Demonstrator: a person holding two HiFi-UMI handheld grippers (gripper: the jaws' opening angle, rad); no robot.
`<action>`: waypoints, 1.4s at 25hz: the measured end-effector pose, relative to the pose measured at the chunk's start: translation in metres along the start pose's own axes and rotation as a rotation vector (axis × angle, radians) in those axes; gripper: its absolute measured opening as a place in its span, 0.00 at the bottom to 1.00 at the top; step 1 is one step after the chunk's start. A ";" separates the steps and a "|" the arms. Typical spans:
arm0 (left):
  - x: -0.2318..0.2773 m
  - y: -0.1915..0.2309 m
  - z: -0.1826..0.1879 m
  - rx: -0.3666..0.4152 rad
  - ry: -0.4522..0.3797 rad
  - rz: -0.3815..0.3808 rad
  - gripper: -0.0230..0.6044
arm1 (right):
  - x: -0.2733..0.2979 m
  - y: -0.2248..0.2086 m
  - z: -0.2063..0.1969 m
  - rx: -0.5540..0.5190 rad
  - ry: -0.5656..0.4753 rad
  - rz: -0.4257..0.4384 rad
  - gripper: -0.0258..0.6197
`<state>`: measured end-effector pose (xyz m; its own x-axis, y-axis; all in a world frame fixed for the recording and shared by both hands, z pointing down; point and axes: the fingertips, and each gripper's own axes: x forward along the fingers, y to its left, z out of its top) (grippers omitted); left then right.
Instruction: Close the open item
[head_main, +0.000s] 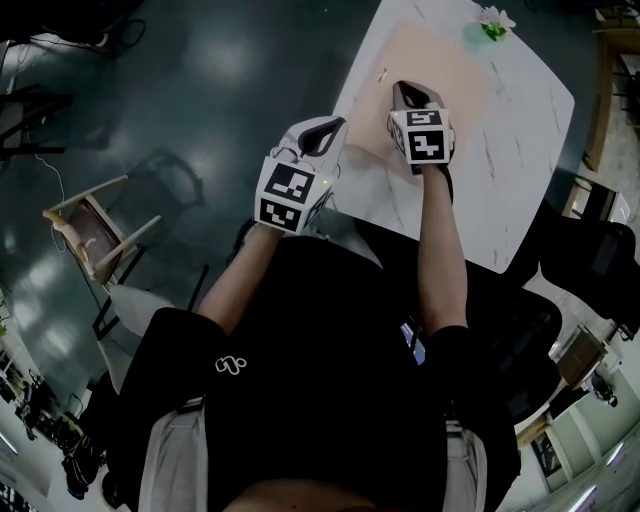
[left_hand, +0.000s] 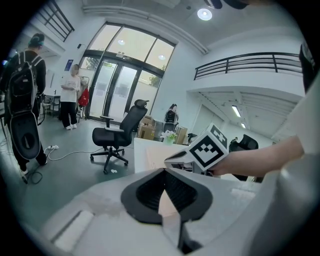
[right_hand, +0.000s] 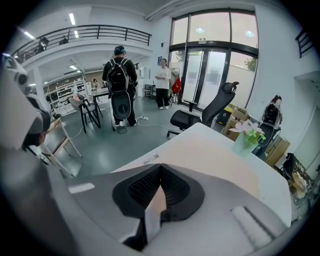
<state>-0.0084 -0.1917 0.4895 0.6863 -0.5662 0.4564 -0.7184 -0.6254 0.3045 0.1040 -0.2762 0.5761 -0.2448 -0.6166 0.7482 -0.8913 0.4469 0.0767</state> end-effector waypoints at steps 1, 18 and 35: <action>0.000 0.000 0.001 0.003 -0.002 -0.004 0.04 | -0.005 -0.002 0.004 0.014 -0.024 -0.008 0.04; 0.009 -0.038 0.064 0.086 -0.132 -0.094 0.04 | -0.176 -0.004 0.034 0.261 -0.453 -0.065 0.04; -0.035 -0.119 0.135 0.218 -0.355 -0.160 0.04 | -0.313 -0.034 0.031 0.428 -0.807 -0.320 0.04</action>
<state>0.0685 -0.1700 0.3247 0.8103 -0.5788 0.0912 -0.5858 -0.7970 0.1469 0.1992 -0.1185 0.3183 -0.0128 -0.9990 0.0439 -0.9858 0.0053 -0.1680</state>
